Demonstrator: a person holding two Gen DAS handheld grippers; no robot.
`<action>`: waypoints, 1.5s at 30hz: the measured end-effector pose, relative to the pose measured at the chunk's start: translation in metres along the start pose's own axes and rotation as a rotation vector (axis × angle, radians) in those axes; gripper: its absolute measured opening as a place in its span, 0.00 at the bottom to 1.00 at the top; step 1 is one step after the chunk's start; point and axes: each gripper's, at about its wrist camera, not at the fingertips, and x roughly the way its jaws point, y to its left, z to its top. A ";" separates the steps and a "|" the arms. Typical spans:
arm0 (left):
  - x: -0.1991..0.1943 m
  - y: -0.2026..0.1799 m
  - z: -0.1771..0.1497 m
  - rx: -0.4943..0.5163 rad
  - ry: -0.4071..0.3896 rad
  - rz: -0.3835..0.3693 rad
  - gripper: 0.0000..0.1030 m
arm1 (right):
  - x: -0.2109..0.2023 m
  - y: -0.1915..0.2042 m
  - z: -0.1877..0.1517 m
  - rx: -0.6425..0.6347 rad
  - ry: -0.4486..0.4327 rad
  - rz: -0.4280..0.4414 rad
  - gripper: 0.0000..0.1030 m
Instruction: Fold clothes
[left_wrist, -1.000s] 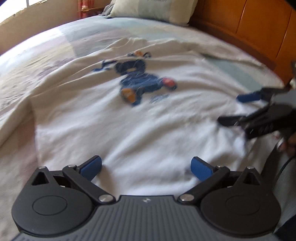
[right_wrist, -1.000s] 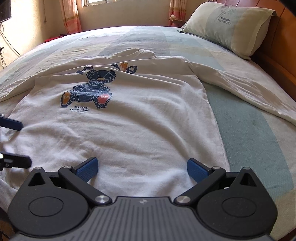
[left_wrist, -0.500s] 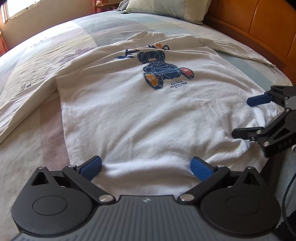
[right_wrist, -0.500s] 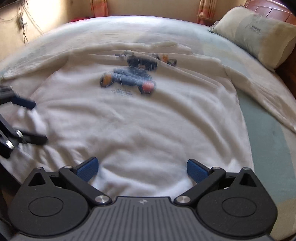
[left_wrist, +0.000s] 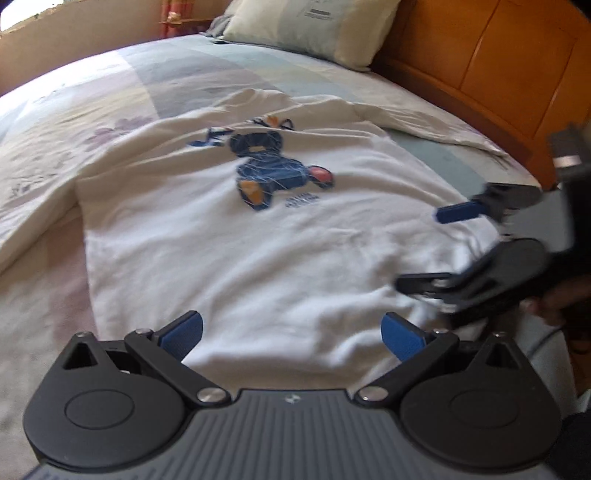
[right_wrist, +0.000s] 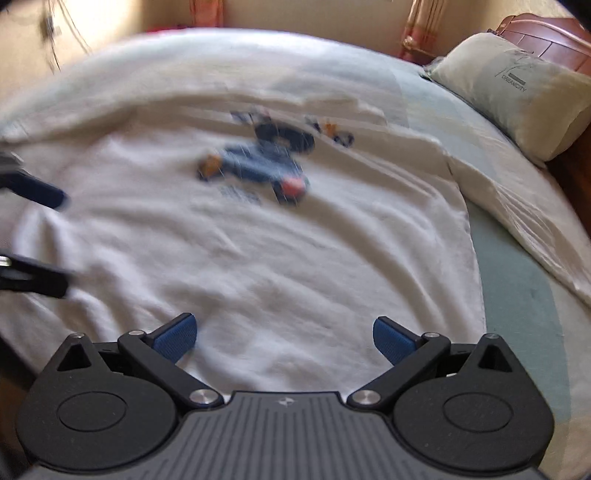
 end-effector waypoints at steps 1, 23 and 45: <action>-0.002 0.002 -0.004 -0.014 0.010 -0.013 0.99 | 0.003 -0.006 -0.001 0.032 0.002 0.004 1.00; -0.030 0.015 -0.037 -0.088 0.073 -0.068 0.99 | -0.002 -0.024 -0.018 0.155 -0.030 -0.013 1.00; -0.015 0.025 -0.006 -0.047 0.006 -0.024 0.99 | -0.013 -0.052 -0.006 0.245 -0.018 0.033 1.00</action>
